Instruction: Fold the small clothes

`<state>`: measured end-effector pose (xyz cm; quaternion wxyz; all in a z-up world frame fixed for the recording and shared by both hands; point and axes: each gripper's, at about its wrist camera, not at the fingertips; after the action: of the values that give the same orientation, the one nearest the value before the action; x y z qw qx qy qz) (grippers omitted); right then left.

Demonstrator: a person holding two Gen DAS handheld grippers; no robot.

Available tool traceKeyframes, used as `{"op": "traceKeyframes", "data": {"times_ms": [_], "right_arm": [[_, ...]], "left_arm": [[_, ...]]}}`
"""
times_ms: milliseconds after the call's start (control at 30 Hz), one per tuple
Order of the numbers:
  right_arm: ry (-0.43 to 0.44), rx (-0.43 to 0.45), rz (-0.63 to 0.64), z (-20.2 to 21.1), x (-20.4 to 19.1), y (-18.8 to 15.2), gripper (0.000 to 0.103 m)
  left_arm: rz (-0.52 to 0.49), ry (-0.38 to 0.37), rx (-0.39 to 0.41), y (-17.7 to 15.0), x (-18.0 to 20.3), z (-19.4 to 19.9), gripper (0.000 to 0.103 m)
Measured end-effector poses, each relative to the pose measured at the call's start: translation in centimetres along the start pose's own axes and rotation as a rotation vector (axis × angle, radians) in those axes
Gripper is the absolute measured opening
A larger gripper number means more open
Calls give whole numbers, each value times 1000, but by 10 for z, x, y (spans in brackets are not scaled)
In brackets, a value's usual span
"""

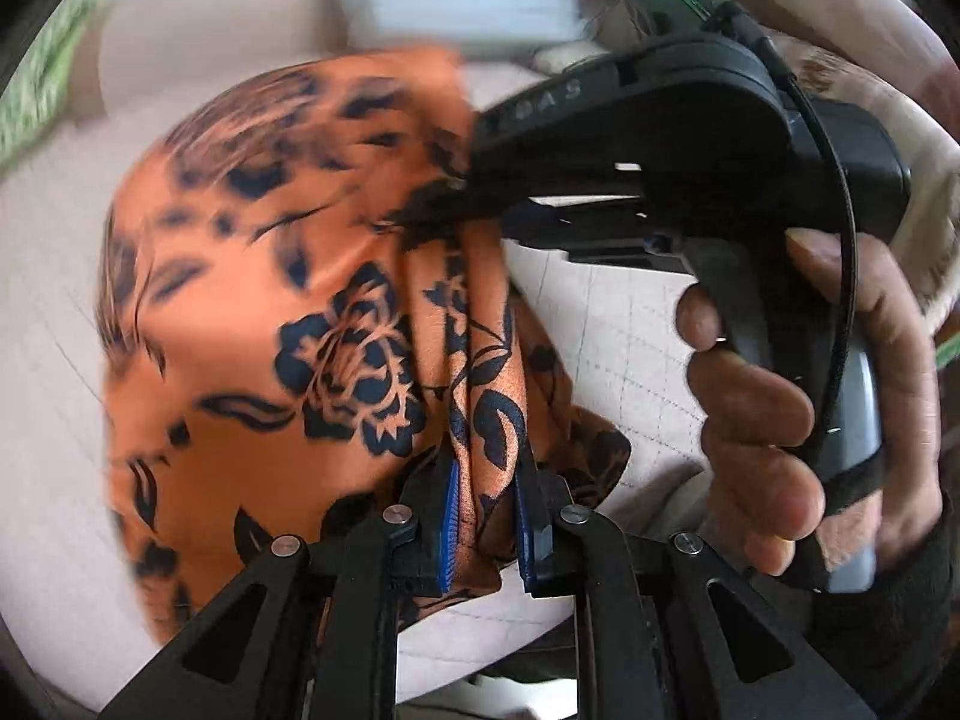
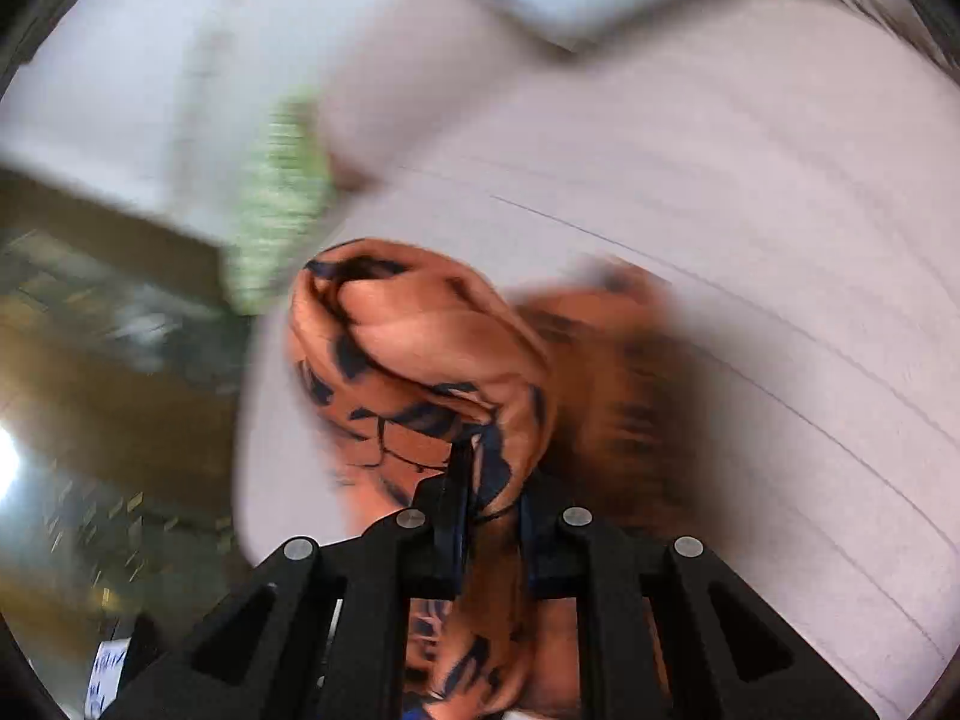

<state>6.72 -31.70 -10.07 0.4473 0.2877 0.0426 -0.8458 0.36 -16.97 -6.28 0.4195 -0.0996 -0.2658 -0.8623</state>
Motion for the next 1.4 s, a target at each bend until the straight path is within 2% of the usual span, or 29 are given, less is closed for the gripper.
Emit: {"op": "traceKeyframes", "data": {"times_ms": [33,133,167,200,267,300,367,400,433,467,533,600,667,700,733,767,800,833,867,900,1000,1033,1100,1167,1200,1233,1267,1333,1400], "right_arm": [[-25,-19,-9,-4,3,2,13],[-17,9,29,7,-3,2,16],[-54,18,49,10,-3,-1,19],[-106,11,58,5,-3,-3,28],[-165,-23,52,-3,-1,-4,29],[-169,-20,44,-1,1,-4,30],[-152,60,46,21,-2,-6,37],[-175,98,64,31,-8,-8,47],[-203,139,86,39,-11,-9,55],[-221,185,103,48,-13,-10,55],[-181,237,131,56,-21,-12,55],[-129,223,173,53,-29,-14,55],[-165,199,222,43,-39,-15,55],[-226,201,242,36,-44,-10,52],[-263,197,247,30,-49,-5,44],[-306,183,244,25,-51,0,32],[-340,165,226,21,-48,6,5],[-336,146,199,19,-40,11,6],[-322,141,179,18,-34,15,6],[-308,129,148,13,-22,18,6],[-341,42,93,-14,7,25,6],[-335,33,85,-17,7,25,7],[-290,77,111,-2,-2,24,13],[-265,115,126,11,-6,20,30],[-262,125,124,16,-7,17,51],[-260,133,125,20,-7,14,61],[-265,143,123,24,-8,10,62],[-268,154,138,29,-13,3,63],[-279,143,134,32,-13,-10,65]], "left_arm": [[19,-12,7,2,-3,0,14],[10,-20,33,0,2,9,16],[14,-18,29,-3,2,8,20],[13,-19,14,-8,-3,6,23],[30,-57,-46,-10,-10,0,26],[40,-95,-35,-8,-13,7,26],[22,-153,30,-18,-18,34,33],[13,-158,55,-23,-21,49,37],[11,-152,74,-25,-25,58,46],[20,-130,107,-28,-33,71,49],[50,-68,133,-31,-49,84,49],[97,2,131,-33,-56,87,47],[102,-12,114,-28,-49,78,47],[84,-24,110,-25,-40,73,47],[64,-31,106,-19,-31,65,44],[38,-45,92,-14,-27,51,36],[7,-67,62,-11,-20,36,32],[-15,-81,18,-7,-12,23,26],[-23,-81,-22,-5,-5,7,14],[-27,-76,-42,-2,-4,-10,10],[-27,-50,-102,-2,1,-39,10],[-2,-66,-100,-1,-2,-37,10],[59,-138,-77,0,-11,-24,11],[88,-163,-41,-3,-21,1,16],[98,-158,-18,-5,-28,16,21],[113,-149,25,-7,-36,34,32],[131,-129,74,-8,-46,49,43],[164,-68,142,-14,-62,79,53],[213,29,184,-17,-84,98,58]]}}
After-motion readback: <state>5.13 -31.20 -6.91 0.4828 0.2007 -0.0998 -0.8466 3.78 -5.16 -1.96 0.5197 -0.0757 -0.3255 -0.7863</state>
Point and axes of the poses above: each gripper's, at about its wrist camera, not at the fingertips, and z roughly against the way its jaws point, x to its right, y to its top, and after that the axes turned 4 degrees about -y, right-handed
